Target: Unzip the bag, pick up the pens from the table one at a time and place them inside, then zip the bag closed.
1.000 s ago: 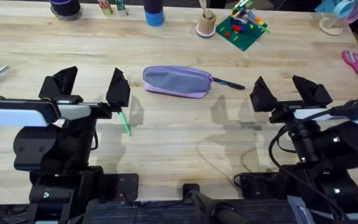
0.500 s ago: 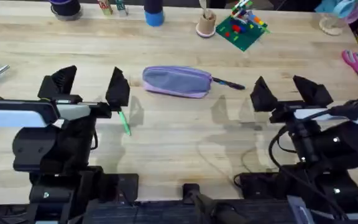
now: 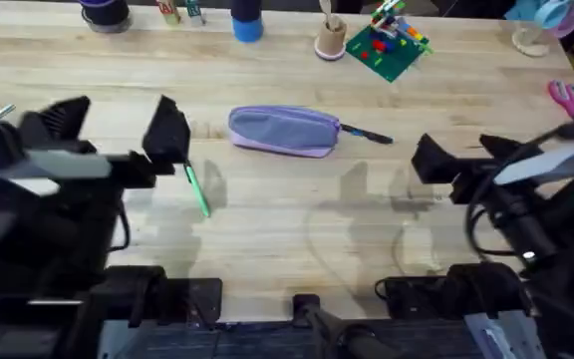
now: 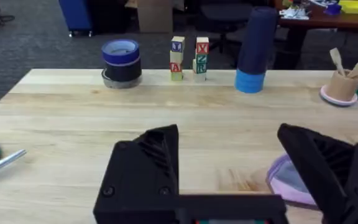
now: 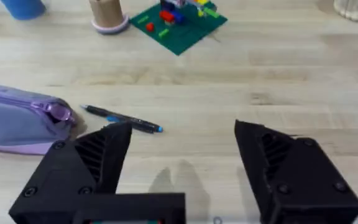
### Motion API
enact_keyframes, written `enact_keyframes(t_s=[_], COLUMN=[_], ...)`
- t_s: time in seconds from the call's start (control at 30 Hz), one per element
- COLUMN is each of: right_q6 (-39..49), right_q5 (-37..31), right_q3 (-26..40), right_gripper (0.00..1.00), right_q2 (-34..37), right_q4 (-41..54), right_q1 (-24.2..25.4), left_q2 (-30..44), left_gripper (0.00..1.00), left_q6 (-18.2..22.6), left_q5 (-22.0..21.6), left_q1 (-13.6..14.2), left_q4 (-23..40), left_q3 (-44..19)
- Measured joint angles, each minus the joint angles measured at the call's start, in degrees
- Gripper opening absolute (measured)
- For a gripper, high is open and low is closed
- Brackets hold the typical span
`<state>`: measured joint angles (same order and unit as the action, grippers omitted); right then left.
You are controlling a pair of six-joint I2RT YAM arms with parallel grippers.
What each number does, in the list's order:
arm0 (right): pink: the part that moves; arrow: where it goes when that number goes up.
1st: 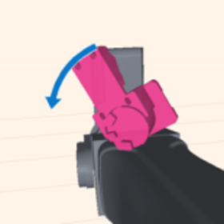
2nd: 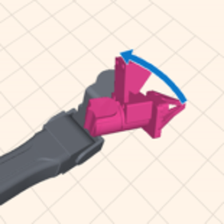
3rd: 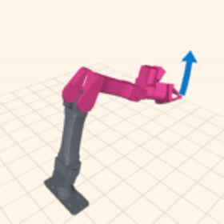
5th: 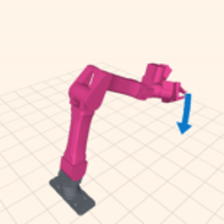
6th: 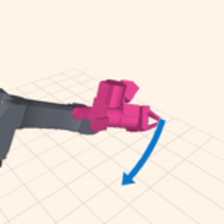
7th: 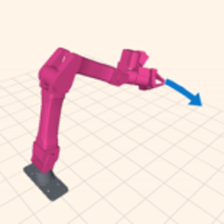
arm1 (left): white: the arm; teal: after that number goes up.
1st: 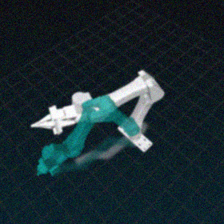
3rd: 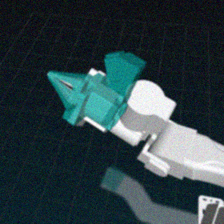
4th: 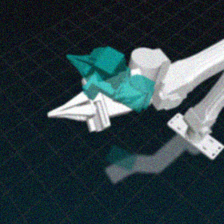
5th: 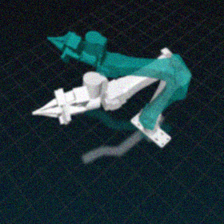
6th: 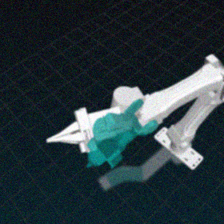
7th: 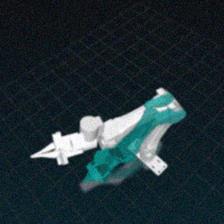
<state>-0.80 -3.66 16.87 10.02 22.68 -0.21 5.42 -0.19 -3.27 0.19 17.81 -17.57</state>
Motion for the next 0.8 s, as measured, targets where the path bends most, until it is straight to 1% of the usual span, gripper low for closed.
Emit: enact_keyframes(t_s=[0.1, 0.23, 0.37, 0.43, 0.57, 0.63, 0.7, 0.8], right_q6=[0.0, 0.01, 0.0, 0.0, 0.0, 0.0, 0.01, 0.0], right_q5=[-0.17, -0.17, -0.11, 0.29, 1.44, 1.84, 2.03, 2.05], right_q3=[6.97, 16.34, 26.76, 31.84, 39.33, 42.02, 44.06, 45.29], right_gripper=[0.996, 0.995, 0.995, 0.996, 0.996, 0.996, 0.996, 0.996], right_q2=[6.74, 17.36, 27.89, 32.45, 38.53, 40.54, 42.01, 42.86], right_q4=[4.08, 7.67, 11.7, 14.52, 19.2, 20.93, 22.03, 22.18], right_q1=[0.0, 0.0, 0.0, 0.0, 0.0, 0.0, 0.0, 0.0], left_q2=[6.3, 17.55, 29.35, 33.79, 41.69, 44.64, 47.01, 49.39], left_gripper=[0.993, 0.993, 0.993, 0.993, 0.993, 0.993, 0.993, 0.993], left_q6=[-0.01, 0.0, 0.03, 0.13, 0.17, 0.17, 0.17, 0.17], left_q5=[-0.27, -0.62, -0.49, -0.21, 0.63, 0.72, 0.77, 1.36], left_q1=[0.0, 0.0, 0.0, -0.02, 0.0, 0.0, 0.0, -0.02], left_q4=[2.77, 5.48, 9.35, 11.44, 16.66, 19.05, 20.51, 21.06], left_q3=[-5.94, -13.88, -23.89, -28.38, -36.7, -39.66, -41.74, -43.21])
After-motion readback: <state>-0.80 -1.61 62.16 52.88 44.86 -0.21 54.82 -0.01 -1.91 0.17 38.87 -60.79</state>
